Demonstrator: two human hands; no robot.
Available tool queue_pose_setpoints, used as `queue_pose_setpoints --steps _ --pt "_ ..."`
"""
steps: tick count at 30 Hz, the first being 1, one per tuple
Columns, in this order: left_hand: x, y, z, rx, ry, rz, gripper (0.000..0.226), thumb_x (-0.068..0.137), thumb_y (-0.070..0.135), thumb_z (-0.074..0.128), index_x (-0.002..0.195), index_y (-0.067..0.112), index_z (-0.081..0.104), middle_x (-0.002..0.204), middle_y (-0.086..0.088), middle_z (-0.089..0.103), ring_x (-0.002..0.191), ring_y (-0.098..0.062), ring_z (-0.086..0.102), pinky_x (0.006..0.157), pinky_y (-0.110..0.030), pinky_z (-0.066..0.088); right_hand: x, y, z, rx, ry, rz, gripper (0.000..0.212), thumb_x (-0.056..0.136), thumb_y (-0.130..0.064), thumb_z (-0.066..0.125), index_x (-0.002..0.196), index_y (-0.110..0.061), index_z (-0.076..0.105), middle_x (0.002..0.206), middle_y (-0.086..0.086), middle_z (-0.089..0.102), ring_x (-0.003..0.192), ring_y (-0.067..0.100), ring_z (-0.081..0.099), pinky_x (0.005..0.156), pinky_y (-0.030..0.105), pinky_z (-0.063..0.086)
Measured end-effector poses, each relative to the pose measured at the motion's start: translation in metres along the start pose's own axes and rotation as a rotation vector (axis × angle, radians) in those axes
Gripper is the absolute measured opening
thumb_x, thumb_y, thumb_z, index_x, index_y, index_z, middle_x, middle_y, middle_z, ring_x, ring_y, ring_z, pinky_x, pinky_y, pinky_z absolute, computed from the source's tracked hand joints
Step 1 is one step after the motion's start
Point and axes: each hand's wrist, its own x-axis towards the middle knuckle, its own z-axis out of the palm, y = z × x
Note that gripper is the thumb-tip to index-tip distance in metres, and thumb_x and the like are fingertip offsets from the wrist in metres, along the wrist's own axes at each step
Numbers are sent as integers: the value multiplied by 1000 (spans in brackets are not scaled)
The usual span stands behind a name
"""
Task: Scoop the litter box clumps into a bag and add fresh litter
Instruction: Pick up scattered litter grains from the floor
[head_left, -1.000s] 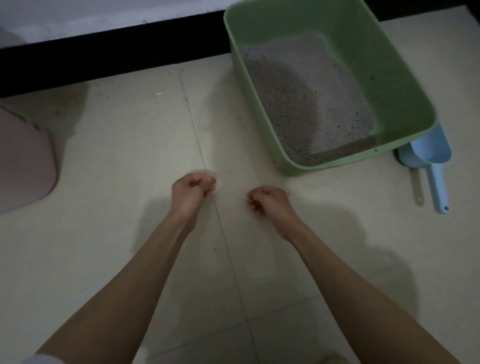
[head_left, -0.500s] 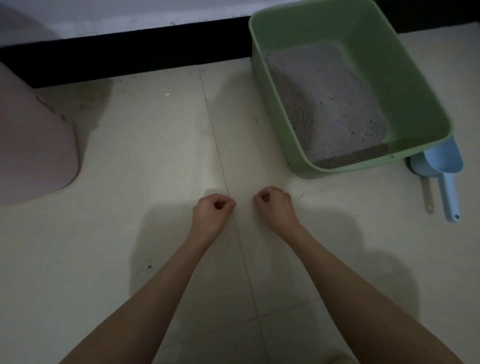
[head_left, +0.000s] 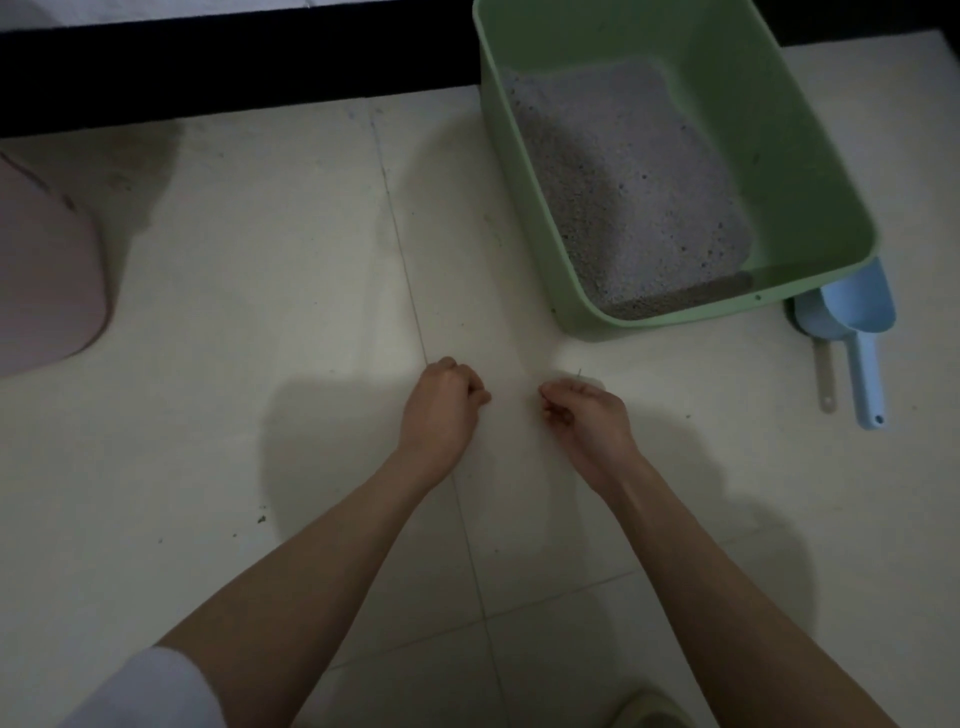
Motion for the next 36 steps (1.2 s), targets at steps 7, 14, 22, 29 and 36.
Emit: queue_pose_setpoints --steps 7,14,22,29,36 --pt "5 1 -1 93 -103 20 21 91 17 54 97 0 64 103 -19 58 103 -32 53 86 -35 40 -12 -1 14 -25 -19 27 21 84 7 57 66 -3 60 50 0 58 46 7 49 48 15 42" --pt "-7 -8 -46 -857 -256 -506 17 89 8 57 72 4 60 69 -9 57 52 -11 53 50 -16 48 -29 -1 42 -107 53 253 27 93 -3 43 68 -5 52 58 8 52 53 15 45 44 18 37" --pt "-41 -34 -175 -1325 -50 -544 27 99 14 37 86 2 58 85 -13 62 77 -20 61 69 -24 54 -66 -54 144 4 -196 217 33 99 -12 35 73 -3 52 74 12 53 63 16 49 60 21 41" --pt "-92 -44 -352 -1531 238 -257 29 100 17 35 96 3 59 89 -10 69 79 -17 69 70 -23 57 -144 -115 272 228 -618 201 53 103 -34 24 127 8 45 119 20 57 122 29 49 99 33 40" --pt "-99 -88 -458 -1376 529 -282 39 102 18 28 129 -5 44 123 -17 55 114 -27 54 91 -30 43 -207 -151 412 72 -834 110 67 101 -44 22 139 10 30 145 25 37 135 32 37 112 35 30"
